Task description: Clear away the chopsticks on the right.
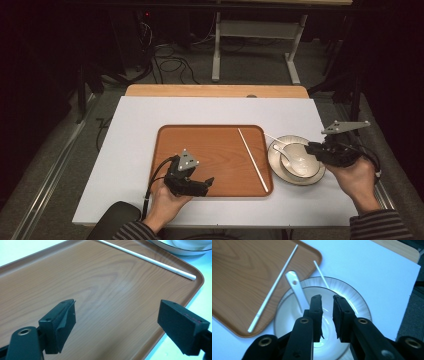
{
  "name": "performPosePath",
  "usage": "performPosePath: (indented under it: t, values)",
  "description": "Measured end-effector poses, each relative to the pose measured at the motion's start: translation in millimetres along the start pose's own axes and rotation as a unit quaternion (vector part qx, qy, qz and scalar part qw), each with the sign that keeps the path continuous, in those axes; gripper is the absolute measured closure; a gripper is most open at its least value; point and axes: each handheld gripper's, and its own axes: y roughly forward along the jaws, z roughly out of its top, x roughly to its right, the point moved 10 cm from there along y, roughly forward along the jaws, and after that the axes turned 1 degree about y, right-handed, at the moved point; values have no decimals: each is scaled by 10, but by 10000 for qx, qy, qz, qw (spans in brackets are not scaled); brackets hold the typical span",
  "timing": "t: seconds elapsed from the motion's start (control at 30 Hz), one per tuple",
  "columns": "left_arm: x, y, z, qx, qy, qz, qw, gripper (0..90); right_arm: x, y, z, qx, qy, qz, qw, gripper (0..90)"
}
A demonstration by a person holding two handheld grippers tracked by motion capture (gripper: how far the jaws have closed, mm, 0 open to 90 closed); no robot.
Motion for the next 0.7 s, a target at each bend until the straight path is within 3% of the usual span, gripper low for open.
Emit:
performPosePath:
  t: [0.3, 0.53, 0.7]
  values:
    - [-54, -58, -39, 21, -124, 111, 9999, 156, 441, 98, -185, -265, 164, 24, 9995, 794]
    - [-91, -86, -75, 13, -220, 187, 9996, 156, 595, 241, -417, -585, 260, 84, 9979, 794]
    - [-96, -84, -90, -9, -241, 201, 9995, 156, 622, 325, -528, -767, 249, 151, 9966, 792]
